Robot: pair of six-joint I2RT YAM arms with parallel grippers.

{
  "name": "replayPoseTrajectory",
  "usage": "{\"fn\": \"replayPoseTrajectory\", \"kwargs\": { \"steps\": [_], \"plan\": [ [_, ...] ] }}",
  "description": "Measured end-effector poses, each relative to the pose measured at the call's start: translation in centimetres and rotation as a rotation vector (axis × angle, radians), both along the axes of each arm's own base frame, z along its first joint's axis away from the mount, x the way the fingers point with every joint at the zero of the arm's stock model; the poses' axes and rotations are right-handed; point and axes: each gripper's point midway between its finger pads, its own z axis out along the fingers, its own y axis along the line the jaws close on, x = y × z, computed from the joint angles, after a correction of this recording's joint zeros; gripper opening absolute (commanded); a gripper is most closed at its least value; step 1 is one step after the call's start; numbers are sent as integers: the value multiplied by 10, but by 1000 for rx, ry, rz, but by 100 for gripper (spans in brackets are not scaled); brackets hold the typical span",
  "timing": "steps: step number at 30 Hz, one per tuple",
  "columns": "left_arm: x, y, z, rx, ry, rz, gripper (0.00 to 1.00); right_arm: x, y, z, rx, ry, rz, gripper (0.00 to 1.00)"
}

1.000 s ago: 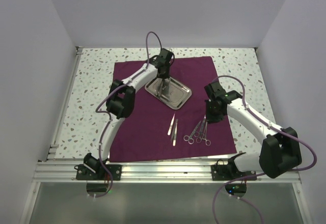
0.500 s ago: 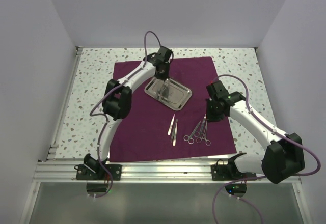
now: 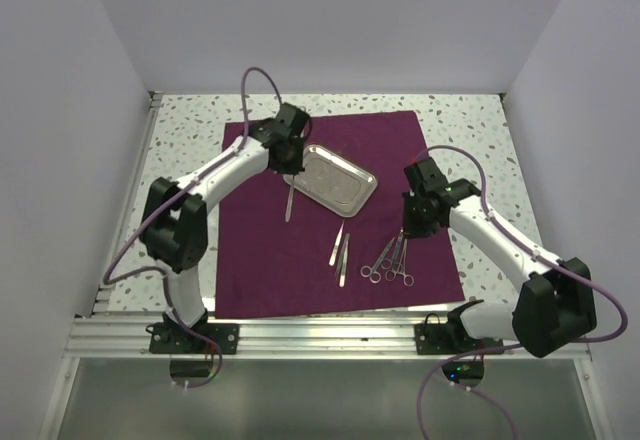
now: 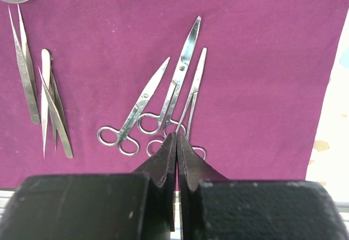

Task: Open and lay out the surgical kit
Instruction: Place the medical item in the surgical kit, then pick up the medical item from the container.

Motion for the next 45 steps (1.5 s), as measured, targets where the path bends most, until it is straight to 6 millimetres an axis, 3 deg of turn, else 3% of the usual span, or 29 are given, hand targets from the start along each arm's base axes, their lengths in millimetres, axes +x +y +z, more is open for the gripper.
{"fn": "replayPoseTrajectory", "kwargs": {
  "steps": [6,9,12,15,17,19,20,22,28,34,40,45],
  "plan": [
    [-83,54,-27,49,78,103,0,4,5,-7,8,25,13,0],
    [-111,69,-42,60,103,144,0,7,8,-8,11,33,24,0],
    [-125,70,-56,76,115,158,0,11,12,-8,17,37,37,0],
    [-130,65,-62,85,118,158,12,16,14,-7,17,31,45,0],
    [-130,61,-63,86,113,157,31,18,14,-6,17,25,49,0],
    [-129,61,-65,93,115,168,45,18,14,-6,16,24,52,0],
    [-128,61,-66,100,116,173,47,18,14,-6,16,23,52,0],
    [-123,60,-63,107,109,183,51,18,14,-5,17,21,52,0],
    [-96,52,-38,120,43,185,49,11,11,-3,22,5,51,0],
    [-38,20,-19,138,-28,140,45,10,10,-2,25,-1,50,0],
    [31,-19,-38,148,-61,105,43,7,8,-4,18,7,45,0],
    [73,-35,-66,171,-61,108,43,4,6,-3,17,7,41,0]
  ]
}}
